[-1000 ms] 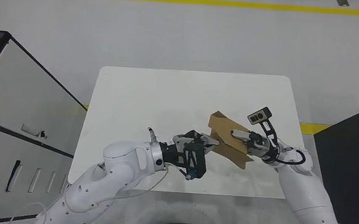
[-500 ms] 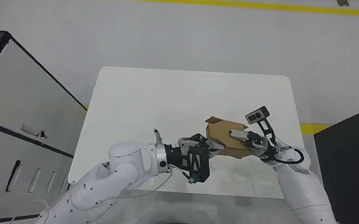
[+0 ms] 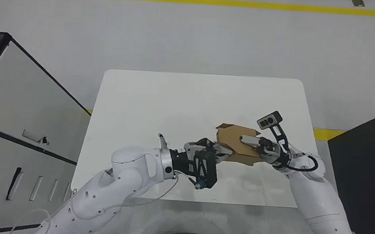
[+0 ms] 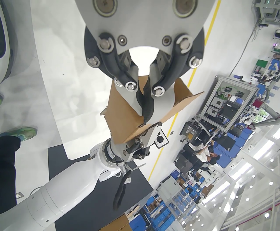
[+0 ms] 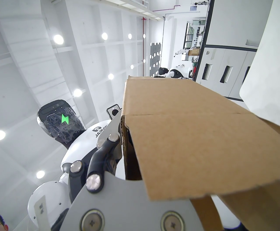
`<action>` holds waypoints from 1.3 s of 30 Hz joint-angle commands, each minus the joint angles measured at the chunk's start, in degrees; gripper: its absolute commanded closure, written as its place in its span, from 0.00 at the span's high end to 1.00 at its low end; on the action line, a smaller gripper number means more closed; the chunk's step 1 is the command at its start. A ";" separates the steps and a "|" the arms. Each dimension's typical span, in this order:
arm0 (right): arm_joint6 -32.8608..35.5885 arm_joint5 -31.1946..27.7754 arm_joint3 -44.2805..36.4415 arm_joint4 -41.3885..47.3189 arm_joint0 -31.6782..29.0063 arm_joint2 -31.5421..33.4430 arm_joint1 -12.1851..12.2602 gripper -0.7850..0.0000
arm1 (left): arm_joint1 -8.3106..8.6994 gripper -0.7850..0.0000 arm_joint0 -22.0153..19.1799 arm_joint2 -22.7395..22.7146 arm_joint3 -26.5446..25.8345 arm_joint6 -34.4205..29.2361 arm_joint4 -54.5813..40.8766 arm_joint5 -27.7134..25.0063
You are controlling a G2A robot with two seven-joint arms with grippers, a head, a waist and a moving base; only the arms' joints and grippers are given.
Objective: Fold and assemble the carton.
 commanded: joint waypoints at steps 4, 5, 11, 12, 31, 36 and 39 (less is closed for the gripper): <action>-0.10 -0.09 -0.67 0.09 -0.41 -0.11 -0.04 0.00 | -0.14 0.00 -0.20 1.07 0.01 0.28 0.21 -0.33; -0.10 -0.03 -0.82 0.05 -0.48 -0.16 -0.04 0.00 | -0.19 0.00 -0.28 1.36 0.05 0.26 0.26 -0.32; -0.02 0.00 -1.27 0.11 -0.92 -0.02 -0.03 0.00 | -0.43 0.00 -0.78 2.34 0.05 -0.09 0.27 -0.16; 0.05 0.02 -1.30 0.13 -1.00 0.09 -0.01 0.00 | -0.43 0.00 -0.80 2.30 -0.01 -0.22 0.27 -0.13; 4.04 0.33 -0.37 0.66 -1.41 3.88 0.67 0.00 | 1.04 0.00 3.05 -6.00 -2.82 -1.83 1.14 0.53; 4.53 0.22 -0.16 0.73 -1.31 3.97 0.69 0.00 | 1.05 0.00 3.52 -7.29 -3.14 -2.46 2.06 3.84; 4.53 0.22 -0.16 0.73 -1.31 3.97 0.69 0.00 | 0.93 0.00 3.46 -7.13 -2.62 -2.43 2.38 5.17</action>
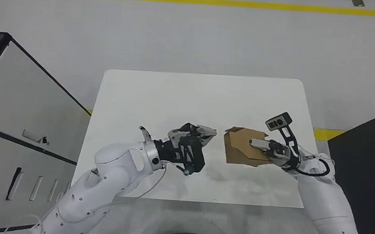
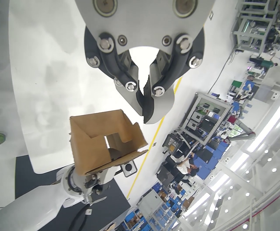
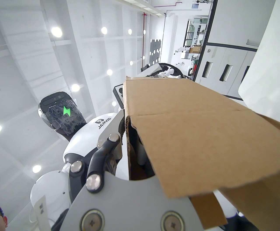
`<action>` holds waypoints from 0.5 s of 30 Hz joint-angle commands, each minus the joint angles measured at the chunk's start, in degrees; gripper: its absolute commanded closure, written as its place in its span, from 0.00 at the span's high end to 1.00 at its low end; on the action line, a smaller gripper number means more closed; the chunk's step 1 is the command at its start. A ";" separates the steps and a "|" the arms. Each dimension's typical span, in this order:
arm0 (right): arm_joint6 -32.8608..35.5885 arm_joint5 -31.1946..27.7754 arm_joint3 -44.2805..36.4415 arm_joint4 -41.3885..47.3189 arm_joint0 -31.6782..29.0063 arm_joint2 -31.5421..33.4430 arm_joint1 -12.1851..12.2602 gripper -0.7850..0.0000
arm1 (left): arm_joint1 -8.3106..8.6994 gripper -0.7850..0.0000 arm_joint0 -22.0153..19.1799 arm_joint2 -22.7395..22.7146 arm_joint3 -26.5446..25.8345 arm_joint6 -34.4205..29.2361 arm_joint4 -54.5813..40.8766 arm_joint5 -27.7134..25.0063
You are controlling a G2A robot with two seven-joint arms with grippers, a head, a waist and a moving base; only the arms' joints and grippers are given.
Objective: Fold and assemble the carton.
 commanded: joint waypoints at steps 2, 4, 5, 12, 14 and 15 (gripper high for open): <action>-0.88 0.45 -0.89 -0.06 -0.14 -0.39 -0.06 0.00 | -0.18 0.00 -0.59 0.70 1.16 0.12 -0.05 0.32; -0.16 0.37 -1.83 -0.38 -0.19 -0.56 -0.04 0.00 | -0.34 0.00 -1.23 1.25 1.76 0.13 -0.06 0.52; -0.06 0.30 -1.87 -1.01 -0.21 -0.42 0.02 0.00 | -0.41 0.00 -1.51 1.51 2.03 0.10 -0.09 0.62; 0.85 0.69 -2.07 -2.35 0.00 -0.63 0.16 0.00 | -0.84 0.00 -3.21 2.48 2.82 0.47 -0.69 0.99; 0.88 0.67 -1.99 -2.68 0.18 -0.73 0.17 0.00 | -0.91 0.00 -3.50 2.61 2.94 0.82 -1.03 0.78; 0.85 0.69 -1.95 -2.77 0.28 -0.82 0.17 0.00 | -0.94 0.00 -3.68 2.74 2.96 1.13 -1.18 0.49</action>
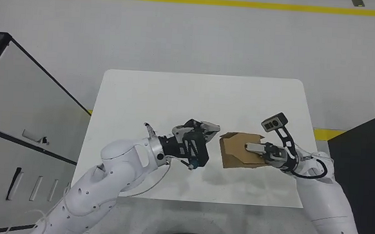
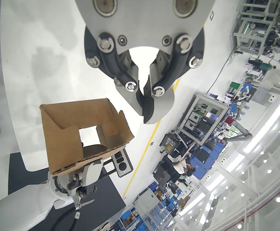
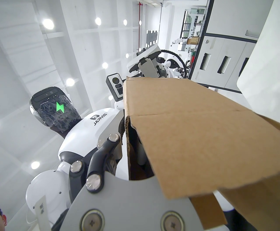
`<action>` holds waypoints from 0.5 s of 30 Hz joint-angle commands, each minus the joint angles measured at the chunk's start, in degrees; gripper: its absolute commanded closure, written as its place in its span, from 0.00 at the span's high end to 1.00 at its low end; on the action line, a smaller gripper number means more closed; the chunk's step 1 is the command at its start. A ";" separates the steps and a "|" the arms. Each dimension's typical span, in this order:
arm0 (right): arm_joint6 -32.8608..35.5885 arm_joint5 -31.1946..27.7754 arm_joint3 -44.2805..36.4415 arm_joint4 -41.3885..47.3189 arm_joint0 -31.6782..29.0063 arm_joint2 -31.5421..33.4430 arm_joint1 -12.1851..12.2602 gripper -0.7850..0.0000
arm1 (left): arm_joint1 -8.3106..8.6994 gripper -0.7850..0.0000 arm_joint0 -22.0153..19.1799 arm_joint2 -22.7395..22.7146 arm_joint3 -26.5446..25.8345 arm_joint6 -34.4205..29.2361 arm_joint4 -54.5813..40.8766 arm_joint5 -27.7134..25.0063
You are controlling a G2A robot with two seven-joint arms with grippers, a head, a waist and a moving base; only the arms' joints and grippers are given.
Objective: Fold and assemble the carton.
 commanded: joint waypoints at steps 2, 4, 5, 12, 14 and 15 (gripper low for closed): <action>-0.09 0.04 0.19 -0.22 0.32 -0.26 -0.01 0.00 | -0.11 0.00 -0.45 0.56 0.19 0.81 -0.38 -0.79; -0.11 0.07 0.35 -0.38 0.58 -0.45 -0.01 0.00 | -0.20 0.00 -0.69 1.22 0.50 1.11 -0.37 -1.25; -0.13 0.06 0.43 -0.29 0.72 -0.56 -0.03 0.00 | -0.27 0.00 -0.81 1.60 0.66 1.25 -0.46 -1.45; -0.11 -0.10 1.05 0.04 1.52 -1.38 -0.14 0.00 | -0.72 0.00 -1.83 3.62 1.68 1.91 -0.80 -1.70; -0.06 -0.08 1.18 0.25 1.70 -1.57 -0.17 0.00 | -0.82 0.00 -2.08 3.87 1.94 2.08 -1.03 -1.67; 0.02 -0.21 1.25 0.40 1.80 -1.64 -0.19 0.00 | -0.87 0.00 -2.18 3.97 2.09 2.23 -1.25 -1.67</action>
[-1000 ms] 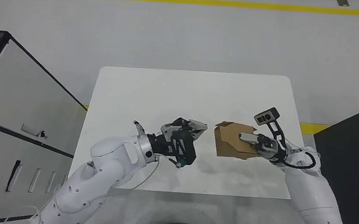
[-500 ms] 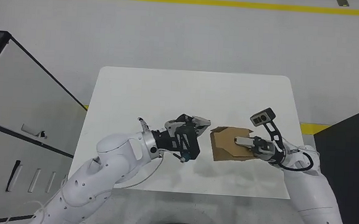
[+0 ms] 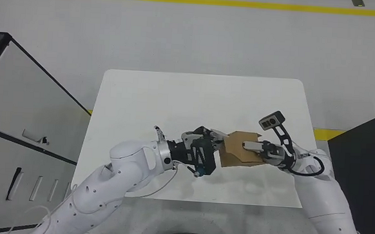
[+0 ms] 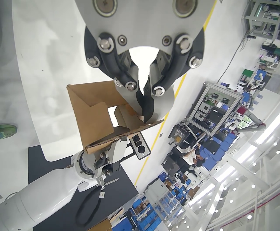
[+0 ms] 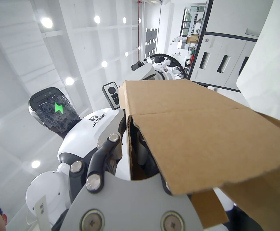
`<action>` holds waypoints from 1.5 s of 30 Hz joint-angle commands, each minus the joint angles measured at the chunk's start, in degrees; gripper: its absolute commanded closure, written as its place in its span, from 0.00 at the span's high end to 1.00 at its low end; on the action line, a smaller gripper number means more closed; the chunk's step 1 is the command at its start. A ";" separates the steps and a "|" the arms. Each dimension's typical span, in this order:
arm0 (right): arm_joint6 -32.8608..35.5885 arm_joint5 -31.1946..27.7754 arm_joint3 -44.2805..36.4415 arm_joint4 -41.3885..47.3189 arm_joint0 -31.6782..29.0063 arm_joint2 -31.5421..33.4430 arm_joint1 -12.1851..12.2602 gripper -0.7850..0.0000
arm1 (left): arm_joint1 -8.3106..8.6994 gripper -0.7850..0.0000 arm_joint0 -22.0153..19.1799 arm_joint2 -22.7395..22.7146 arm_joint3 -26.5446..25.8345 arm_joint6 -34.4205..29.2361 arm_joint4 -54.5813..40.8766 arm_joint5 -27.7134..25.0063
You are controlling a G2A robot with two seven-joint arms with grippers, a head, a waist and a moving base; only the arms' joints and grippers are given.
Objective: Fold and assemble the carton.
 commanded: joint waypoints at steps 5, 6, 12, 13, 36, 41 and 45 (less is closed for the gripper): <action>0.43 -0.03 0.58 2.18 0.26 -0.65 -0.20 0.00 | -0.22 0.00 -0.45 0.34 0.71 0.42 -0.73 0.21; 0.48 0.08 0.77 2.79 0.31 -0.76 -0.25 0.00 | -0.26 0.00 -0.49 0.40 0.83 0.49 -0.84 0.27; 1.13 0.40 1.87 4.54 0.73 -1.53 -0.47 0.00 | -0.49 0.00 -0.69 0.89 1.78 0.91 -1.75 0.48; 1.20 0.33 2.06 4.37 0.84 -1.79 -0.51 0.00 | -0.54 0.00 -0.74 0.92 1.98 1.07 -2.01 0.61; 1.50 -2.09 2.53 4.50 1.42 -1.63 -0.80 0.00 | -0.83 0.00 -1.07 0.56 1.95 1.69 -2.85 -0.21; 0.86 -6.06 0.23 -1.36 1.36 -0.09 -0.43 0.00 | -0.84 0.00 -1.48 1.32 1.48 2.11 -0.53 -0.98; -0.74 -7.66 -2.64 -3.92 0.44 1.31 -0.18 0.00 | -0.86 0.00 -1.54 1.15 1.66 1.93 -0.20 -0.83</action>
